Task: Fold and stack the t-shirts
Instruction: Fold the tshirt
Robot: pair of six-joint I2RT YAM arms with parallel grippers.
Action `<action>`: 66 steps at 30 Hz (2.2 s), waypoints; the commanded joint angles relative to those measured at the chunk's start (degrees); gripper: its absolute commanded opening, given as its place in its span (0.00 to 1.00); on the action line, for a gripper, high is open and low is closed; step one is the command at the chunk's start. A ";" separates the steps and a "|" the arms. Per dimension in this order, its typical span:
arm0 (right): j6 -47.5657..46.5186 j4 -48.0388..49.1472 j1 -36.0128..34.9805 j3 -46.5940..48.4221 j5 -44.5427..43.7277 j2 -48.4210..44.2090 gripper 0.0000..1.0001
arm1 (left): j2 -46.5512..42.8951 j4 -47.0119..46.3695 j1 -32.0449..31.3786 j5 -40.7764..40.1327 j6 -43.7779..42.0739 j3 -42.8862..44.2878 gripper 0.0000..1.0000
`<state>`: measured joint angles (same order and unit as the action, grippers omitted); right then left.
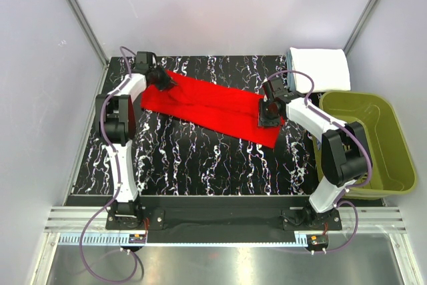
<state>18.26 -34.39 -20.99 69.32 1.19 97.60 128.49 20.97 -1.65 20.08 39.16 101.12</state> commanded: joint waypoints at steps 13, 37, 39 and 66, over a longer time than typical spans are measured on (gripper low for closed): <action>-0.95 2.05 -0.54 1.70 1.09 0.66 0.37 | 5.19 -22.19 -2.30 15.34 7.07 6.28 0.00; -2.18 1.26 -0.54 2.22 0.30 0.48 0.38 | 3.36 -17.46 -3.01 12.72 2.50 3.49 0.00; -2.00 1.26 -0.54 2.40 0.56 0.22 0.38 | 0.99 -15.88 -2.05 10.61 2.15 1.81 0.00; 1.25 1.08 -3.61 6.09 0.83 1.01 0.39 | -13.09 -5.86 -0.11 1.64 10.15 -12.80 0.00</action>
<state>18.96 -34.15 -24.12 75.31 1.72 99.11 119.44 13.74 -2.31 24.03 48.62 86.91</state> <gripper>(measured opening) 0.390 0.020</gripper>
